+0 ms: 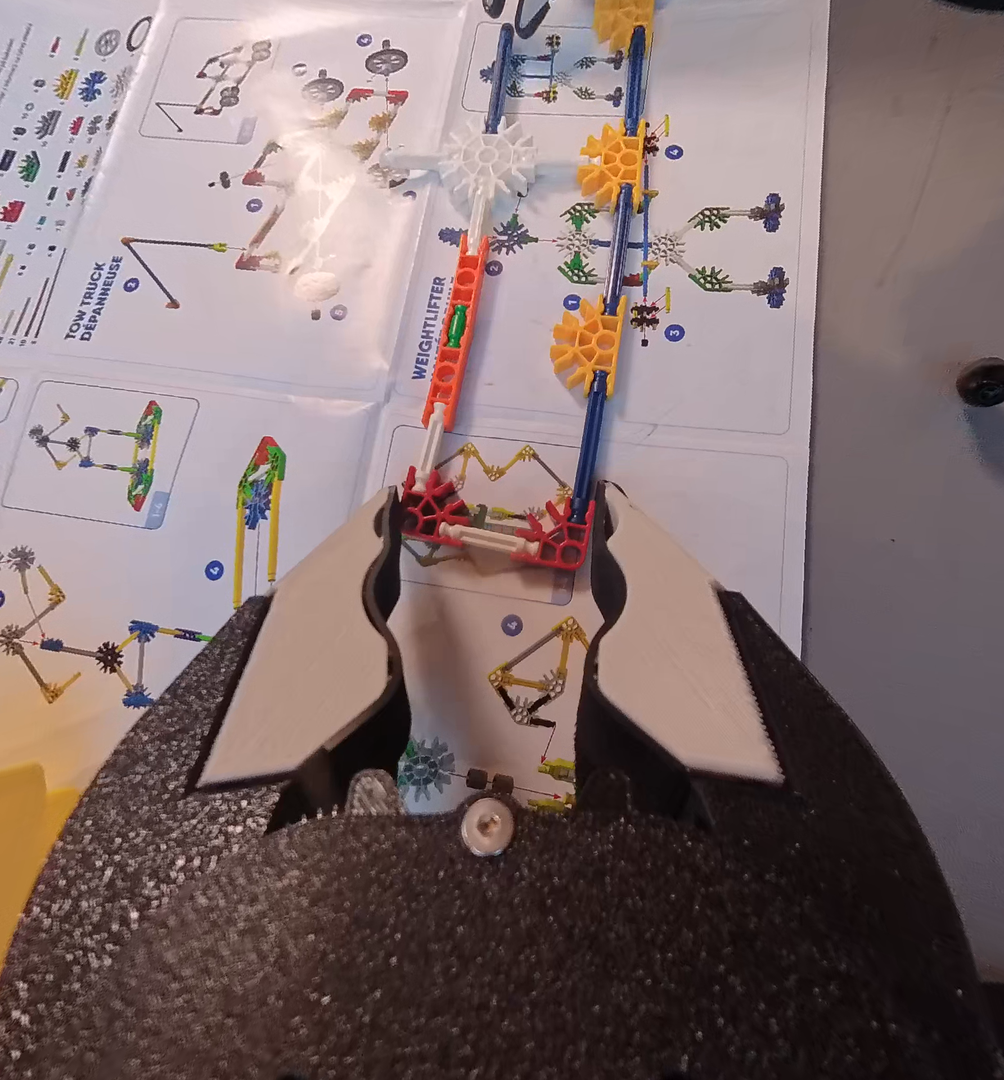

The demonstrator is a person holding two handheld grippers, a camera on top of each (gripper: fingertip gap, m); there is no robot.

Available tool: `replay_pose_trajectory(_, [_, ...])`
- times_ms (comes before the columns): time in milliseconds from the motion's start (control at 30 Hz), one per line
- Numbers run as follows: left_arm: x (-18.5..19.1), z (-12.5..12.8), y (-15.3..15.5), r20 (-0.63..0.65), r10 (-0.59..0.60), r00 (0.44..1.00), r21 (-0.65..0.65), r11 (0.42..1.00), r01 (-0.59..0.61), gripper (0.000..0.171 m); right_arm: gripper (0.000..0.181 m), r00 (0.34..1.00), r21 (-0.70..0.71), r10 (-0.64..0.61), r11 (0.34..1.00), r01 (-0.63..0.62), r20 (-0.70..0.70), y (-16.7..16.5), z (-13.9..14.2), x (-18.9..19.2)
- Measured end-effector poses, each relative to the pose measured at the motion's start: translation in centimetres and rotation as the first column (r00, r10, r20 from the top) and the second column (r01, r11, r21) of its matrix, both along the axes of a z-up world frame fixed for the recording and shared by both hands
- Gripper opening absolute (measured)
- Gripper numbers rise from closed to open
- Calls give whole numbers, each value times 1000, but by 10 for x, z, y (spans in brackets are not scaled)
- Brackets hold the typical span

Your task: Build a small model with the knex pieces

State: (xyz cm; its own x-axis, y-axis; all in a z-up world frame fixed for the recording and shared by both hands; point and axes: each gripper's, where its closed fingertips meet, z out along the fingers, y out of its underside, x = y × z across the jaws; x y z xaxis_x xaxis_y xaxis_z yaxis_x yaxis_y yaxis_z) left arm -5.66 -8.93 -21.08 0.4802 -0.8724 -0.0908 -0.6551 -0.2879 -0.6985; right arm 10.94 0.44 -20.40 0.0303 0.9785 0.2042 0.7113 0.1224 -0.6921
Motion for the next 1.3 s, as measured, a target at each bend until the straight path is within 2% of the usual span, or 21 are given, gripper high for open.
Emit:
replay_pose_trajectory(300, [-1, 1, 1, 1, -8, 1000, 27, 1000, 8, 60, 10, 996, -66, -42, 997, 36, -80, 7, 7, 2])
replay_pose_trajectory(367, [-3, 3, 2, -7, -12, 1000, 62, 998, 13, 29, 11, 996, -66, -44, 997, 39, -80, 8, 7, 2])
replay_pose_trajectory(400, [-4, 3, 4, -17, -5, 1000, 77, 997, 7, 29, 11, 996, -64, -45, 997, 40, -79, 8, 6, 3])
replay_pose_trajectory(433, [-6, 2, 6, -27, 7, 1000, 83, 997, -5, 44, 11, 996, -64, -46, 997, 41, -78, 9, 6, 3])
replay_pose_trajectory(467, [-6, 3, 6, -24, 7, 1000, 76, 997, -5, 43, 12, 996, -62, -50, 997, 45, -78, 10, 6, 3])
replay_pose_trajectory(767, [-10, 10, 3, 5, -11, 1000, 89, 996, 11, 28, 13, 992, -42, -72, 997, 68, -108, 16, 13, 4])
replay_pose_trajectory(933, [-13, 11, 0, 4, -27, 1000, 81, 996, 26, 26, 13, 990, -41, -75, 997, 70, -118, 17, 16, 4])
replay_pose_trajectory(1300, [-17, 3, -2, -63, -21, 998, 67, 997, 26, 18, 13, 992, -35, -51, 998, 48, -116, 12, 18, 4])
